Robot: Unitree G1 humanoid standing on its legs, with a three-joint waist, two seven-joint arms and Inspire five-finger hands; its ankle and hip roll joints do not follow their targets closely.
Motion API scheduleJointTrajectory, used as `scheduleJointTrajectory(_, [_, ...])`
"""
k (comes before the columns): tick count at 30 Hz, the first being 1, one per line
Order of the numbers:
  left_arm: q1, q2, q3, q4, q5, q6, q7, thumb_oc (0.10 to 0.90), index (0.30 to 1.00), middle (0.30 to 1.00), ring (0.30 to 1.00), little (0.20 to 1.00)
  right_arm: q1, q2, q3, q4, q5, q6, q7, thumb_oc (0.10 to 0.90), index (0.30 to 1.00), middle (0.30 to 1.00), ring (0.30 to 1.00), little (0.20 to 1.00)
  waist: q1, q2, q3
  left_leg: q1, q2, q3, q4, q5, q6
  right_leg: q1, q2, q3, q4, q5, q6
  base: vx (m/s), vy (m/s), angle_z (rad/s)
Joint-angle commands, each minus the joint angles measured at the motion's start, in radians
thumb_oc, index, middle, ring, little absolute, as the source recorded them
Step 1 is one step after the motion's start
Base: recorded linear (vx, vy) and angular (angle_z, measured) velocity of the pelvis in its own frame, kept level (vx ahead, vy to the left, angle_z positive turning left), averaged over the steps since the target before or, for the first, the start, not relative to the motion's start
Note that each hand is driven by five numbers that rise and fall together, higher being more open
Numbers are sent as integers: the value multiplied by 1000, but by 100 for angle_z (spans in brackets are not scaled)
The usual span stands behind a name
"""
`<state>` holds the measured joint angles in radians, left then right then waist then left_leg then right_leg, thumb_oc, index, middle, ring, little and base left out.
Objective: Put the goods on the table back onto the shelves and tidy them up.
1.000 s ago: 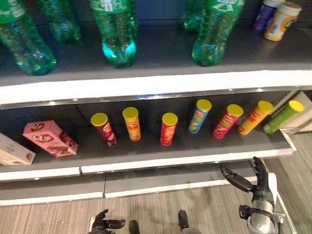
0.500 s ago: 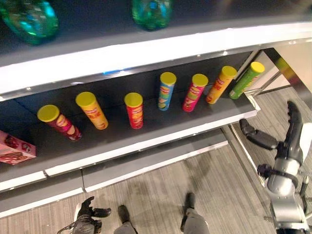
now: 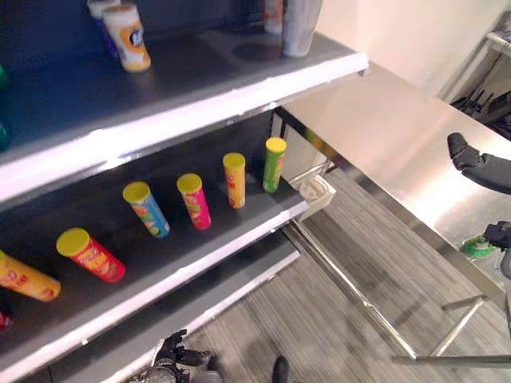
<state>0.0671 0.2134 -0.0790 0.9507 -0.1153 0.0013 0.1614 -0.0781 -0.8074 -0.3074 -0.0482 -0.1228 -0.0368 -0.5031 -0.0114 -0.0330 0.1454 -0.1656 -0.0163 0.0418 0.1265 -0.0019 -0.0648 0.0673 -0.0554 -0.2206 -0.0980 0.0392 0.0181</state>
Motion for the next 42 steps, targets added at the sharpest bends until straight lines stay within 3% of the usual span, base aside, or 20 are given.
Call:
scheduleJointTrajectory(1, [-6,74,12,-2,21,-30,13,800,900,900,900,900,-157,-60,-4,-7,-8,-59,-28,800,900,900,900,900,69,-45,8,72,-52,-42,-35,-75,36,-50,27,47,62,-45,116,96,-40,-63])
scheduleJointTrajectory(3, [9,72,20,0,2,-34,14,800,900,900,900,900,-183,-62,27,5,-10,-54,-20,800,900,900,900,900,85,-34,8,86,-79,-100,-65,-62,56,-54,46,83,80,-54,112,84,32,-47])
scheduleJointTrajectory(6, [28,69,29,41,20,-26,-3,800,900,900,900,900,-172,-50,25,19,12,-57,13,800,900,900,900,900,81,-33,-28,144,-63,-91,-139,-33,60,-35,51,107,94,-80,106,200,103,-44])
scheduleJointTrajectory(8, [13,73,6,52,42,-22,-23,800,900,900,900,900,-167,-49,17,-2,-1,-60,30,800,900,900,900,900,61,-10,-1,192,-51,-91,-188,-7,78,-109,37,144,320,-125,116,64,188,-38])
scheduleJointTrajectory(10, [3,77,4,52,45,-19,-25,800,900,900,900,900,-165,-43,10,-14,-1,-58,32,800,900,900,900,900,56,-11,12,195,-50,-97,-196,1,81,-155,30,167,412,-123,127,-72,34,-24])
scheduleJointTrajectory(11, [-13,89,-1,42,47,-21,-20,800,900,900,900,900,-167,-32,1,-25,-6,-63,24,800,900,900,900,900,44,-1,30,196,-26,-109,-196,5,82,-195,8,193,470,-96,140,-116,-69,-1])
scheduleJointTrajectory(13, [-13,104,0,14,32,-28,-12,800,900,900,900,900,-206,-37,23,-30,-12,-67,22,800,900,900,900,900,79,11,25,181,13,-70,-186,-10,70,-195,-135,95,443,-104,118,-103,-135,5])
scheduleJointTrajectory(15, [-12,117,1,1,26,-31,-9,800,900,900,900,900,-238,-50,40,-33,7,-74,37,800,900,900,900,900,95,10,15,175,41,-49,-182,-25,57,-154,-226,20,351,-62,132,-39,-198,-41])
scheduleJointTrajectory(17, [-2,121,9,-15,9,-32,-9,800,900,900,900,900,-245,-61,52,-29,28,-79,49,800,900,900,900,900,102,-8,4,178,55,-37,-179,-34,48,-139,-268,9,288,18,165,23,-276,-70])
scheduleJointTrajectory(18, [0,126,25,2,5,-35,-7,800,900,900,900,900,-240,-68,49,-26,61,-84,77,800,900,900,900,900,104,-44,-9,190,56,-17,-182,-40,29,-113,-254,29,210,48,199,67,-401,-60])
scheduleJointTrajectory(19, [11,125,36,2,2,-37,-12,800,900,900,900,900,-230,-64,55,-17,101,-92,101,800,900,900,900,900,118,-74,-28,194,57,-6,-185,-42,13,-61,-237,-1,112,39,218,47,-428,-42])
scheduleJointTrajectory(22, [19,119,50,2,-16,-37,-19,800,900,900,900,900,-204,-42,53,-41,230,-131,166,800,900,900,900,900,121,-93,-37,186,106,-15,-197,-13,-31,-26,-180,-18,45,26,214,-15,-284,-4])
scheduleJointTrajectory(27, [10,108,42,31,1,-29,-51,800,900,900,900,900,-146,3,25,-80,444,-179,278,800,900,900,900,900,96,-71,-47,178,180,-33,-214,20,-80,3,-101,-57,20,-20,176,-19,-170,13])
scheduleJointTrajectory(32, [20,88,50,63,24,-30,-77,800,900,900,900,900,-38,107,-42,-151,684,-215,404,800,900,900,900,900,70,-36,-59,199,201,-21,-214,19,-93,26,-80,-60,16,-42,161,33,-14,9])
scheduleJointTrajectory(36, [22,84,60,67,43,-33,-88,800,900,900,900,900,23,92,-75,-179,673,-200,451,800,900,900,900,900,53,-27,-63,205,198,-1,-214,13,-93,20,-86,-51,15,-36,167,11,42,-1])
scheduleJointTrajectory(42, [30,81,70,66,57,-45,-89,800,900,900,900,900,40,67,-123,-189,603,-196,438,800,900,900,900,900,21,-17,-65,234,202,69,-214,-7,-86,-10,-91,0,11,-13,182,-4,43,-27])
